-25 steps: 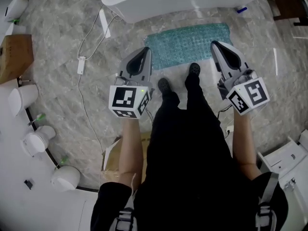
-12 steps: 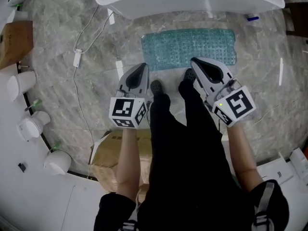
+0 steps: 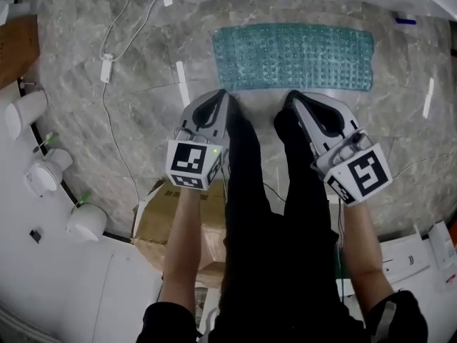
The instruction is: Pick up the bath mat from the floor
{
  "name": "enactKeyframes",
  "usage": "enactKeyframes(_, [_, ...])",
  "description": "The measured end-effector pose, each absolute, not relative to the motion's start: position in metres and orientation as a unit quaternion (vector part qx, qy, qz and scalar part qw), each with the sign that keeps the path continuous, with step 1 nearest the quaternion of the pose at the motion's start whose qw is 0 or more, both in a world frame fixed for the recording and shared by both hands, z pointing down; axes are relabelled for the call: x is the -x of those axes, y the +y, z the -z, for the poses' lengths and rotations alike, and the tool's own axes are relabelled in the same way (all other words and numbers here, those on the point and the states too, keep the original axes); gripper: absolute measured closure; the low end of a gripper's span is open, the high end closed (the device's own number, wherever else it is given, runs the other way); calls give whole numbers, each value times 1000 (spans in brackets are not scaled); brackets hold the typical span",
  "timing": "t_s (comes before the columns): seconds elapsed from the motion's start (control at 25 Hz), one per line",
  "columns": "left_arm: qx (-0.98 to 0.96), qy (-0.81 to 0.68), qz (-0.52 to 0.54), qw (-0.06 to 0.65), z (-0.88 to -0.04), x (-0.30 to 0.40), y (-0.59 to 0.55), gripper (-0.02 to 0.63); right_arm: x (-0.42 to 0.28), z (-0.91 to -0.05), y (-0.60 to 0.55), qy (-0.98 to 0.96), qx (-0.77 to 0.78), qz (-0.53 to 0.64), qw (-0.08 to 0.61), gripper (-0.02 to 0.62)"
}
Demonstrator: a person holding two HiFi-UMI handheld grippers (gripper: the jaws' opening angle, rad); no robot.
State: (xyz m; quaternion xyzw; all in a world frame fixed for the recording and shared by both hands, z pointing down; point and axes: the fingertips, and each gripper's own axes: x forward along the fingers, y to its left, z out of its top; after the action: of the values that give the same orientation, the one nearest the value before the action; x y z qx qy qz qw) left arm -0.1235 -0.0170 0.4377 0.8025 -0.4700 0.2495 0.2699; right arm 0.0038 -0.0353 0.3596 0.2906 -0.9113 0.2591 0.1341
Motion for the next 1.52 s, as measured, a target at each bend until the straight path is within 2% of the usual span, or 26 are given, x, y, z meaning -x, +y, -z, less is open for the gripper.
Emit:
enactKeyframes(0.16, [-778,-480,-253,316,-507,155,-17,594,21,-419,-33,-902,-296,-275,152,583])
enactKeyframes(0.64, [-754,-462,-295,361,-771,188,6,592,66,-644,-8,-865,-321,-341,181,583])
enactKeyframes(1.0, [-733,-469,-293,397,-925,205,18,585,93,-773,21,-848,-306,-383,200,583])
enactKeyframes(1.16, [-729,-472,-307,389,-985,210,13,514,97,-815,19,-845,-305,-393,197,583])
enactKeyframes(1.24, [-724,-474,-317,388,-1016,213,11,502,97,-834,17,-844,-306,-394,199,583])
enactKeyframes(1.36, [-703,-487,-324,405,-1059,218,6,435,97,-858,12,-846,-300,-390,205,583])
enactKeyframes(1.48, [-680,-504,-317,428,-1091,221,-3,339,94,-873,12,-845,-298,-393,207,583])
enactKeyframes(1.52, [-675,-509,-321,426,-1100,223,-6,330,92,-877,12,-842,-301,-396,207,583])
